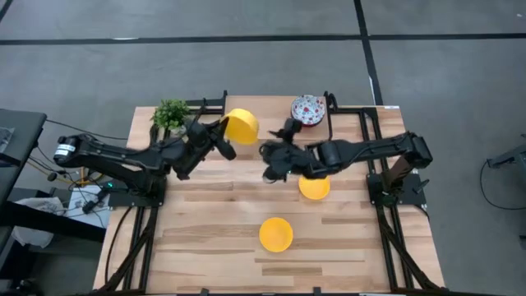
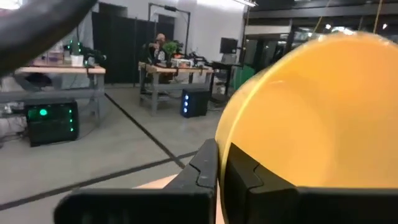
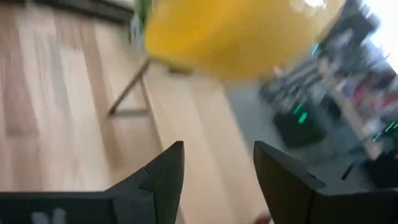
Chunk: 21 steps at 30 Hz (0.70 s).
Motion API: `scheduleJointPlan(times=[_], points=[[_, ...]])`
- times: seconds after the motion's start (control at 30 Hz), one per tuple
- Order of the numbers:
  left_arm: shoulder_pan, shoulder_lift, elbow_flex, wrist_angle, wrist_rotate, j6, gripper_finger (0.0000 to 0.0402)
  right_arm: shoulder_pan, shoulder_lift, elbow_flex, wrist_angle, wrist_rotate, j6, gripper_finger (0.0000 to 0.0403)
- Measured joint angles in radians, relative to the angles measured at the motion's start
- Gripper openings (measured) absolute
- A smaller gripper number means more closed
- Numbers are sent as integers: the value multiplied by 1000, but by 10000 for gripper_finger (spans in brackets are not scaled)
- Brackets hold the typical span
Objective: Pick & Place Mini bowls
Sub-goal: Put the bottom right yellow bowl on the shelf
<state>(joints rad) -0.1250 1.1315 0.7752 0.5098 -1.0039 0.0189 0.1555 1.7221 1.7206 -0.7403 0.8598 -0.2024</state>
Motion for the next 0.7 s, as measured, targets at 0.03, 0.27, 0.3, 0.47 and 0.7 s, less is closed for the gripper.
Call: scheduleJointPlan(times=[0.03,0.27,0.3,0.47,0.7], points=[[11,0,39,-71,1,-29,3,-10,-11,0,-62,-22,55,186],[149,-1,260,-453,194,-242,3,-40,-69,-1,-399,-46,440,196],[177,1,285,-522,236,-285,3,-37,-77,-10,-413,-33,465,196],[313,41,394,-730,440,-426,3,18,-150,-137,-399,102,559,195],[442,207,588,-935,626,-452,3,145,-306,-357,-401,271,809,194]])
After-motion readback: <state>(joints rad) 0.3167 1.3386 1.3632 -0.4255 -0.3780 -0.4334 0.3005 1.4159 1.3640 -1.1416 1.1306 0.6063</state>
